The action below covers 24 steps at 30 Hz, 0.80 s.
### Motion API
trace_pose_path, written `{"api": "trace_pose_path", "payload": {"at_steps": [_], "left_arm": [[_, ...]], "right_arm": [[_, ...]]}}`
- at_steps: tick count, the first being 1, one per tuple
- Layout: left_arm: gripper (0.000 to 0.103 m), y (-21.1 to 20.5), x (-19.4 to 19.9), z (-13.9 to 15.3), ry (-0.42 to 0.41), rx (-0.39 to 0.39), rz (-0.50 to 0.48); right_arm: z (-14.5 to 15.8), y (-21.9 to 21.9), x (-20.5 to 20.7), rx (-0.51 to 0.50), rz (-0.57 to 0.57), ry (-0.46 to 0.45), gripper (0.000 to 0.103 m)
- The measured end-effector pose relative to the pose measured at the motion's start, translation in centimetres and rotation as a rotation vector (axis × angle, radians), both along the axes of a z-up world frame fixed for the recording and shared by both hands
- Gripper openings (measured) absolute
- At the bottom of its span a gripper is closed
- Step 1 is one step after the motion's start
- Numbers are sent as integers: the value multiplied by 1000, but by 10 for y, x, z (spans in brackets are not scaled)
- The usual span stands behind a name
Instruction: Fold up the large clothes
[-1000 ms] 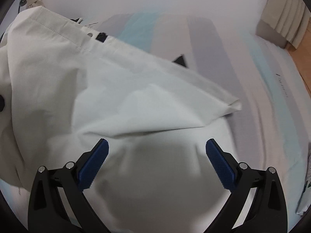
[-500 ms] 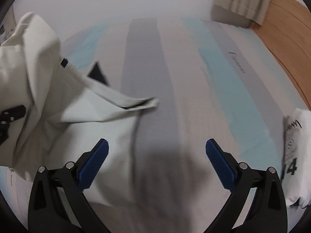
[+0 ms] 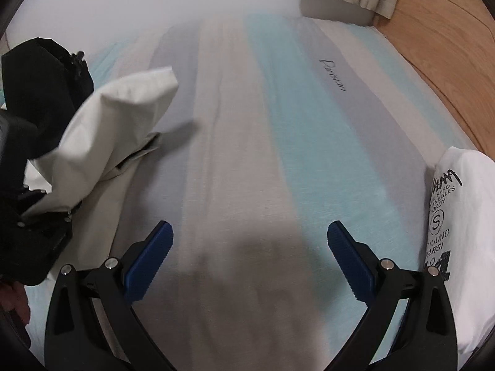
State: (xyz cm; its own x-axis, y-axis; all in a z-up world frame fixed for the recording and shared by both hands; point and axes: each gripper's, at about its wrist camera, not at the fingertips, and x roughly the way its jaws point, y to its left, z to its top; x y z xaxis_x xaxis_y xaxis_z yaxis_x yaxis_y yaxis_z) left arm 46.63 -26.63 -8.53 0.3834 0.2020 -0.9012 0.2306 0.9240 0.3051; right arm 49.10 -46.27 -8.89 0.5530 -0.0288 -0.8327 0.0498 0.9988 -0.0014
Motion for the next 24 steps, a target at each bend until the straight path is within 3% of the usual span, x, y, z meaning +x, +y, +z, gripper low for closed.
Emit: {"api": "trace_pose_path", "payload": {"at_steps": [10,17,20,22,24], "left_arm": [[14,-10,7,-23,-9,59,-6],[19,-8,1,-19,-16,36,-6],[27,-5,-5,-8,-18,-20,14],[44,-15,-6,-2,-29,-57,4],[51,-24,-8,4,-34,-94,-7]], "right_arm": [[-12,-28,-1,17,-29,0,96],[-16,-35,-16,30,-63,14,96],[-15,-37,-21,27,-69,13,96],[-12,-38,-23,30,-77,10,96],[-10,-40,-26,30,-84,8,96]]}}
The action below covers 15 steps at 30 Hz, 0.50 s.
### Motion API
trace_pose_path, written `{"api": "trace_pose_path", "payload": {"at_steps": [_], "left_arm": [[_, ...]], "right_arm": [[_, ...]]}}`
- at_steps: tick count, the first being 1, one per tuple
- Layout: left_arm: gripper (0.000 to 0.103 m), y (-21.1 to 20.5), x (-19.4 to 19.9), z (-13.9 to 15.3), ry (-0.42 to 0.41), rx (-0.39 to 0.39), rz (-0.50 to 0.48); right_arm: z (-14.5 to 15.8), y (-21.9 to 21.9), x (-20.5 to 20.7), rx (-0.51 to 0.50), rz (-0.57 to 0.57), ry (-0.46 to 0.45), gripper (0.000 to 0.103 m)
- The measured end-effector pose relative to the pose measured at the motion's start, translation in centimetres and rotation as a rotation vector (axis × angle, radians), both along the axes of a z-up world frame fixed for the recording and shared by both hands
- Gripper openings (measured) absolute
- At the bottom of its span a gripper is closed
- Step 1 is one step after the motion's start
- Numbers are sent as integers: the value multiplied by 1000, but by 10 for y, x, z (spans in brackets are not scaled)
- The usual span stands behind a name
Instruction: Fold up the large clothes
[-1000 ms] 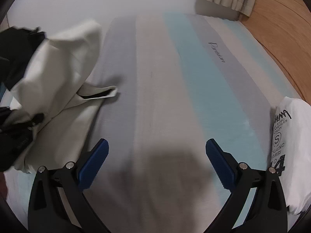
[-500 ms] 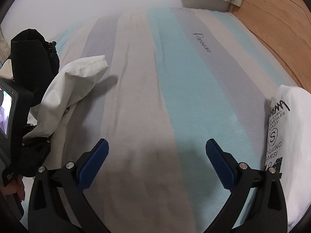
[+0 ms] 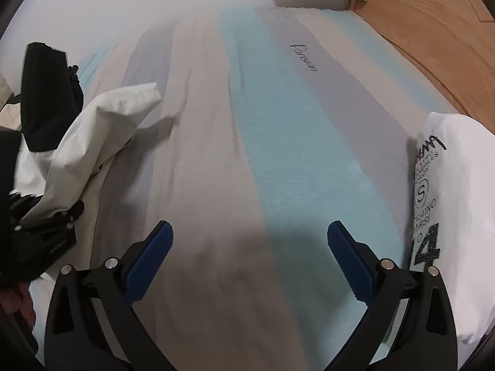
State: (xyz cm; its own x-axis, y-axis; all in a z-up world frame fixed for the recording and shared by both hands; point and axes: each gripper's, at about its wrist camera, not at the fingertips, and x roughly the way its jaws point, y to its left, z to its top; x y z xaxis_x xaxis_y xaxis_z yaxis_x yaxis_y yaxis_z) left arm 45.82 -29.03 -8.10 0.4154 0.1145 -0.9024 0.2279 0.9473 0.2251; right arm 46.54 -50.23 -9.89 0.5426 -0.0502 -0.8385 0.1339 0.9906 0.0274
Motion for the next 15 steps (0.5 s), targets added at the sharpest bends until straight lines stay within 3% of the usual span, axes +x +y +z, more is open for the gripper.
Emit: {"api": "trace_pose_path", "payload": {"at_steps": [4,9,15], "left_arm": [[80,0,-12,24,22,-143,-15],[91,11,-27,59,35,-258,-61],[97,80,-22,77,65,-299,-73]], "right_arm": [[4,-7,-6,-3,-25,4,96],[14,-2,-11,-7,-18,6,96],[26,31,-3,30,68,27,96]]}}
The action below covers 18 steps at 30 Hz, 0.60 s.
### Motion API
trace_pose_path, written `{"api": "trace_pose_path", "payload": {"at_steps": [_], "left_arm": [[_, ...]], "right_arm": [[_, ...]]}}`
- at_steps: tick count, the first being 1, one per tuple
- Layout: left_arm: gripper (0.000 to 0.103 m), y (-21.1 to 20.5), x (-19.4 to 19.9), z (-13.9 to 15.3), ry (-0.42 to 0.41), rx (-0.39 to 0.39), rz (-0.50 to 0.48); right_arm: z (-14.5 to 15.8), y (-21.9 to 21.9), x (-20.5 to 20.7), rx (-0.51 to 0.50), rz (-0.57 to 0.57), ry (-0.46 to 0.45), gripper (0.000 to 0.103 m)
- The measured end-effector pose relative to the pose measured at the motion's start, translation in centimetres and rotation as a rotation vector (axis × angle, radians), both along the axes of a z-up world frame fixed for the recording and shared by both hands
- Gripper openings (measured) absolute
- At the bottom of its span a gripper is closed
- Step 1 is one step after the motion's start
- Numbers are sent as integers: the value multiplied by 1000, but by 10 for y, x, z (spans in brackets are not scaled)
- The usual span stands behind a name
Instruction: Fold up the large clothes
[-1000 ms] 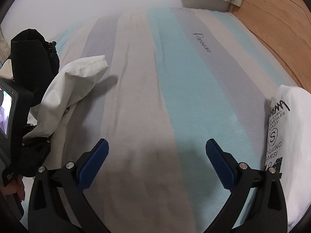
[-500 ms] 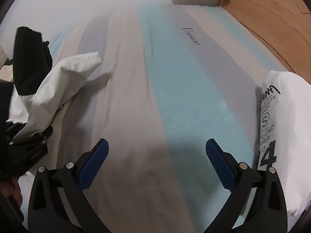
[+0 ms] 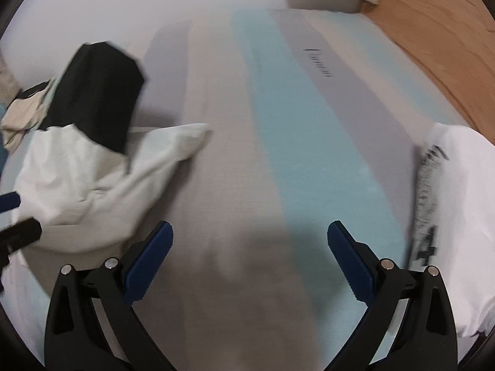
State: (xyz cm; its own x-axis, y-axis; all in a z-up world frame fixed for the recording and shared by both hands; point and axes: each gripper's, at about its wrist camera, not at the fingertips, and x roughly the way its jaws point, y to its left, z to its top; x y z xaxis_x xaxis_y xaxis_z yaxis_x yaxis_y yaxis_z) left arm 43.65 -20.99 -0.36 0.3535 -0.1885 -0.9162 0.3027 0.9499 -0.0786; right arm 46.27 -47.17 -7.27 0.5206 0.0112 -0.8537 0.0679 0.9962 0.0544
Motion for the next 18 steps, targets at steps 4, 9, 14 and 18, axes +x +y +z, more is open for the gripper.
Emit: {"api": "trace_pose_path", "payload": {"at_steps": [4,9,14,18], "left_arm": [[97,55,20,1,40,14,-10],[97,123,59,2,87,-42,23],[97,154,86,-19,135,-73,69],[97,155,99,-34,154,-57,41]], "right_arm": [[-6,33,20,91,88,75,96],[-22,63,51,308,104,186,96],[-50,83,82,392,107,302,96],[-73,91,101,478,103,381,96]]}}
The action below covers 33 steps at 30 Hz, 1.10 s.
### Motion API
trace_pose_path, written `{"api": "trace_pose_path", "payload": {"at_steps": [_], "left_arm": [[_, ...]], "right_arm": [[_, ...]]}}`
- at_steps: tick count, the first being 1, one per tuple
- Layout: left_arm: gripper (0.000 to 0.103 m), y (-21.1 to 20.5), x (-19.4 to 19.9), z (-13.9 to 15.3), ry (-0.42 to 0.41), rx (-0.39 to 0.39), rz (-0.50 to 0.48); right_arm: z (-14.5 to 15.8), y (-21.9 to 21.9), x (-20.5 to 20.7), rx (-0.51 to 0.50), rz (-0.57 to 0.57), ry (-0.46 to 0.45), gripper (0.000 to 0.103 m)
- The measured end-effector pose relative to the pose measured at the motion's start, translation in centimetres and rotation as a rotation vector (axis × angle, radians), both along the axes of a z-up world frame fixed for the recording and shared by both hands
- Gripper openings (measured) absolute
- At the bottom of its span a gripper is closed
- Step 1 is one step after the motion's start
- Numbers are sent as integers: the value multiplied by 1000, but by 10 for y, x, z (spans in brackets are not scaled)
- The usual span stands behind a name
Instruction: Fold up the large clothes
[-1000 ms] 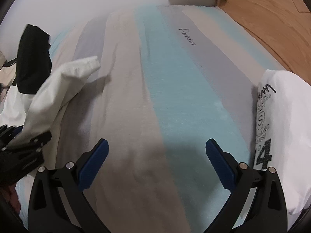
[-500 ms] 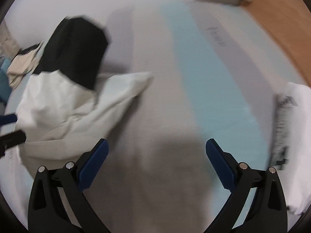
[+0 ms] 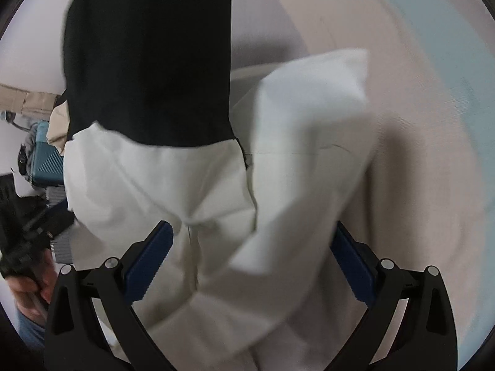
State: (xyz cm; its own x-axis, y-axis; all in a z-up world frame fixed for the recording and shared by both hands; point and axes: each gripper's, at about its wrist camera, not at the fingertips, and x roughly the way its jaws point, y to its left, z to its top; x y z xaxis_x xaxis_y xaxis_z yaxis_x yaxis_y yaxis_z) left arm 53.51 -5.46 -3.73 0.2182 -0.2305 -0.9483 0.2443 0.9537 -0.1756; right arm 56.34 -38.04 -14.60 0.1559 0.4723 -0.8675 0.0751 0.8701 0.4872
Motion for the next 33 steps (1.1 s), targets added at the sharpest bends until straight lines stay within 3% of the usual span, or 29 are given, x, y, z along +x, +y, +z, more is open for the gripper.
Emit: {"api": "trace_pose_path", "payload": {"at_steps": [6,12,18,20,24,27,30,33], "left_arm": [[98,0,18,-27,55,-14,-10],[98,12,34,-39,90,-76,-31],[98,20,34,-39,48,-51,-59],[98,21,37,-46,51,-54,-58],[98,28,39,-66,100,-108,-23],[98,32,40,-74,129,-171,-5],[98,28,37,-77,126,-178,-24],[97,23,35,-75,107,-163,-22]], "right_arm": [[-14,20,9,26,5,38,96],[3,43,1,78,71,-12,96],[6,91,10,-2,211,-28,96],[-7,104,18,-53,248,-16,97],[-37,103,27,-20,231,33,98],[-40,102,25,-12,240,34,98],[-41,102,23,-8,239,33,97],[-38,98,22,-7,241,39,90]]}}
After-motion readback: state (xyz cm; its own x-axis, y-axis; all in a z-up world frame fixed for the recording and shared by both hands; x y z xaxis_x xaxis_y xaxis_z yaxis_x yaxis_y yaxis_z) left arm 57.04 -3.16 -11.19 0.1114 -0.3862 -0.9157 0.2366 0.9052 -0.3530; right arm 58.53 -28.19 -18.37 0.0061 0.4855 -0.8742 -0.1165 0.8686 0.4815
